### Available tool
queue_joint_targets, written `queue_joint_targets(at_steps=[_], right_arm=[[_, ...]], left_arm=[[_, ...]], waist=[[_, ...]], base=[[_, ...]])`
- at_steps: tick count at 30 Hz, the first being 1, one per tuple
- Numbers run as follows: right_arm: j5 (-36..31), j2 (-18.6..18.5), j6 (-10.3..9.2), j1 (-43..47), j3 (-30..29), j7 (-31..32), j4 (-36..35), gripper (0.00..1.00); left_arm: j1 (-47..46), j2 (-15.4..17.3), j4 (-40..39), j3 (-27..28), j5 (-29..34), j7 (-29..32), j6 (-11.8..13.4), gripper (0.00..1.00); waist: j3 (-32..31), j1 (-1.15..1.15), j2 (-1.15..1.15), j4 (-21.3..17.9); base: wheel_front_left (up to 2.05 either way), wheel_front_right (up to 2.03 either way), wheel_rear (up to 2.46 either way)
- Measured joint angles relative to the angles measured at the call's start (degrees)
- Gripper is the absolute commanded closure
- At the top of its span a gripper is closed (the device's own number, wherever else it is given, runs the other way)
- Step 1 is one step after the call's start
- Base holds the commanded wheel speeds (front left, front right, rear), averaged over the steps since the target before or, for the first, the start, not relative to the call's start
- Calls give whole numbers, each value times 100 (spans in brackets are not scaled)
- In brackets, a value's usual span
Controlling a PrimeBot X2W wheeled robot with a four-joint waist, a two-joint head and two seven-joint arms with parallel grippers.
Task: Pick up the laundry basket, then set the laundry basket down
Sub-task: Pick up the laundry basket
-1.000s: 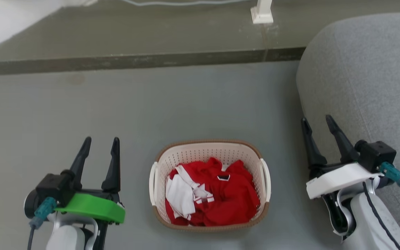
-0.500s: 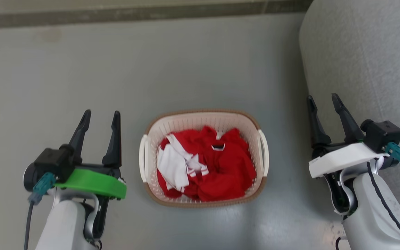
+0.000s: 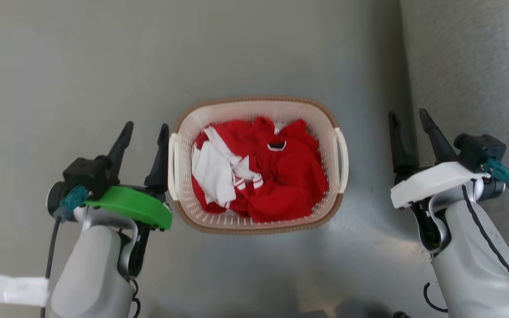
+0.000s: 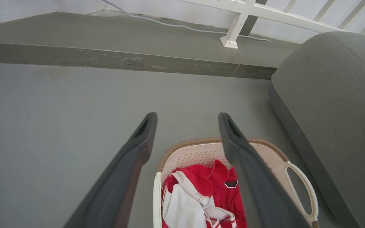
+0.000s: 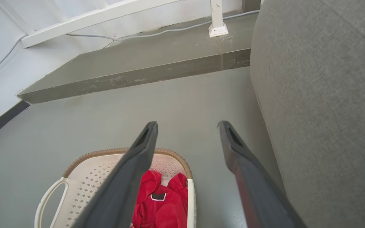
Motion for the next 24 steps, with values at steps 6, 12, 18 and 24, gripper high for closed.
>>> queue_joint_targets(at_steps=[6, 12, 18, 24], right_arm=[[0, -2, 29, -318, 107, 0, 517, 0], [1, -9, 31, -742, 202, 0, 934, 0], [11, -22, 32, -1164, 322, 0, 1388, 0], [23, -31, 33, -1510, 495, 1, 1815, 0]], left_arm=[[-370, -9, 527, -245, -90, 0, 0, 0], [-848, -7, 1120, -289, -333, 11, 0, 0], [-1323, 15, 1617, -346, -444, 90, 0, 0], [-1757, 22, 1984, -605, -511, 190, -3, 0]], waist=[[439, 0, 0, 42], [882, 0, 0, 90], [1328, 0, 0, 129], [1752, 0, 0, 151]], base=[[0, 0, 0], [0, 0, 0], [0, 0, 0], [0, 0, 0]])
